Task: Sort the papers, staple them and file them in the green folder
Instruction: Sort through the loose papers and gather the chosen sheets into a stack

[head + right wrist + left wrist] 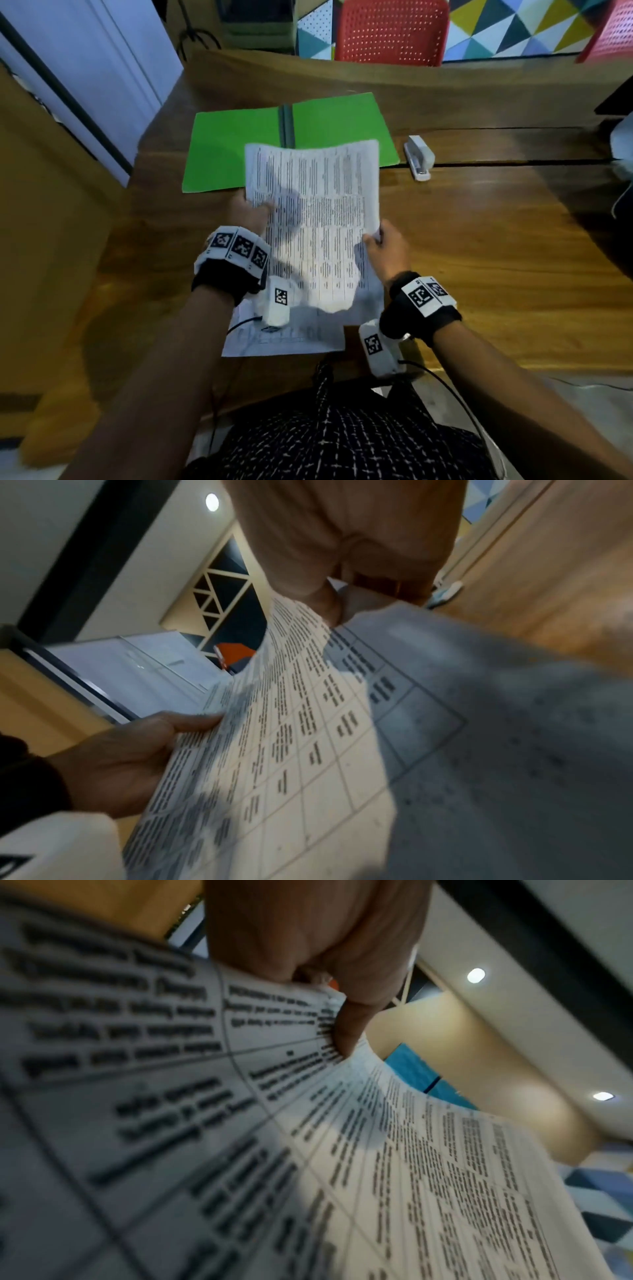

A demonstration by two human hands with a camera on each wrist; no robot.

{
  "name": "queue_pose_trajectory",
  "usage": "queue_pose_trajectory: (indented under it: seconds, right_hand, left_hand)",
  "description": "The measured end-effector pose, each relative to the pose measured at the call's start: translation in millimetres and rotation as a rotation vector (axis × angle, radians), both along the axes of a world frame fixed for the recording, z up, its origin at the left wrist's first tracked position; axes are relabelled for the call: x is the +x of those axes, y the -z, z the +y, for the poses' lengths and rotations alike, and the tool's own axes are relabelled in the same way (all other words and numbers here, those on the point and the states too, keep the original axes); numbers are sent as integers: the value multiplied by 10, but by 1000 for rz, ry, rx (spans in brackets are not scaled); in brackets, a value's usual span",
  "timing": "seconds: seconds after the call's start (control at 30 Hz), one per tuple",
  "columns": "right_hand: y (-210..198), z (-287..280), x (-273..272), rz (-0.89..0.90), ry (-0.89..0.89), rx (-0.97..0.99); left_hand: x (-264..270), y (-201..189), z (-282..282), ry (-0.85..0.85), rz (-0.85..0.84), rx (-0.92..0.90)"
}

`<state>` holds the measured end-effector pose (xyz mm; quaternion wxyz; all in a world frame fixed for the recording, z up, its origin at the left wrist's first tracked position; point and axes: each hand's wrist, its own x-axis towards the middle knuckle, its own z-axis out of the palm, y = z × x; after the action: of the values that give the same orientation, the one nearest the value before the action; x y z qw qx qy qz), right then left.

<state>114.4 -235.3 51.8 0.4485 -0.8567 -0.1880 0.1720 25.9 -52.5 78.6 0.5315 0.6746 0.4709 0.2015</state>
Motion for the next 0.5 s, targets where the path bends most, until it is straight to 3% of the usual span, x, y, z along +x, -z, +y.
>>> queue_pose_trajectory:
  seconds: [0.27,0.4,0.5]
  right_hand:
    - [491,386,-336,97,-48,-339]
    - [568,525,-435,212,-7,-274]
    - [579,620,-558,262,-27,-273]
  left_hand:
    - [-437,575,485,71,377,83]
    - [-538,724,497,139,648,8]
    - [-585,727,430,152,652,-66]
